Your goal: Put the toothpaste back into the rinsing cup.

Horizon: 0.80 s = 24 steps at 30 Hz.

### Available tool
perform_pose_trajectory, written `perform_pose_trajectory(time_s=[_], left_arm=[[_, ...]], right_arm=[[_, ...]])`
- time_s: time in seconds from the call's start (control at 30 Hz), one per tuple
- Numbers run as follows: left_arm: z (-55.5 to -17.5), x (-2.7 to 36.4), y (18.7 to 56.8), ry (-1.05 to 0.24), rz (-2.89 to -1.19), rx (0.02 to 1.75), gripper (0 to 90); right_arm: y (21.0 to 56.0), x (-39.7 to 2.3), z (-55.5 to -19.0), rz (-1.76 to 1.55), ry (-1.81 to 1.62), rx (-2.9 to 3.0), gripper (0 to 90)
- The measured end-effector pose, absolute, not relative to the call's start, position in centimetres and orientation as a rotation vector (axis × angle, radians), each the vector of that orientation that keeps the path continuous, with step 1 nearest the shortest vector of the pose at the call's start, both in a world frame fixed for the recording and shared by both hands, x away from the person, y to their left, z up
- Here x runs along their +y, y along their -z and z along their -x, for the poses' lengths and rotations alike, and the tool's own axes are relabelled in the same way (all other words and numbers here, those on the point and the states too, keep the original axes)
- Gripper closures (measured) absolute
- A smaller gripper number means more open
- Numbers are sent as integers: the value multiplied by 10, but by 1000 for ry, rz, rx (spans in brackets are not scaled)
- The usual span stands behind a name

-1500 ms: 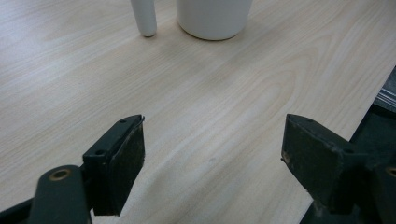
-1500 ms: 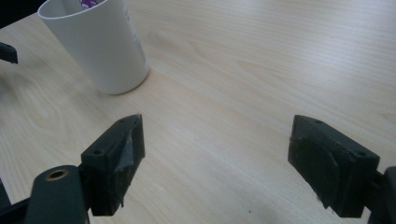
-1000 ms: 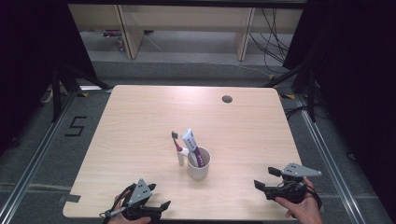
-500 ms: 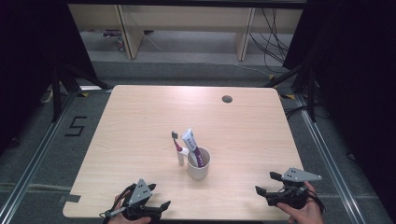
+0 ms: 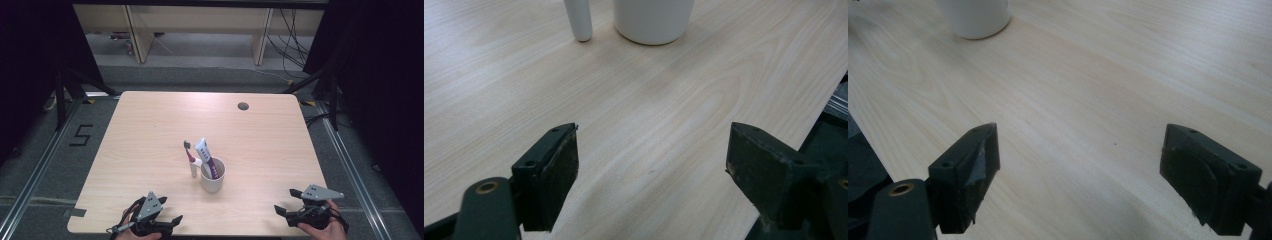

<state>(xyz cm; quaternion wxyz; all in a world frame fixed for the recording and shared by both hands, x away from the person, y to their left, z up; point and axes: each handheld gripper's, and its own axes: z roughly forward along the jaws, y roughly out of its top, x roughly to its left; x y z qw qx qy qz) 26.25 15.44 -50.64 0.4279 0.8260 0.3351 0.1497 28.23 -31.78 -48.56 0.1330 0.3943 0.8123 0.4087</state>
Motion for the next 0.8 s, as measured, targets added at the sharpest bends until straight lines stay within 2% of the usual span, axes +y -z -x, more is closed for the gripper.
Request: perform_pose_trajectory(time_s=[0.8], left_arm=[[-262, 150, 507, -360, -2047, 840, 203]], right_arm=[[493, -317, -280, -1105, -1108, 2398, 169]])
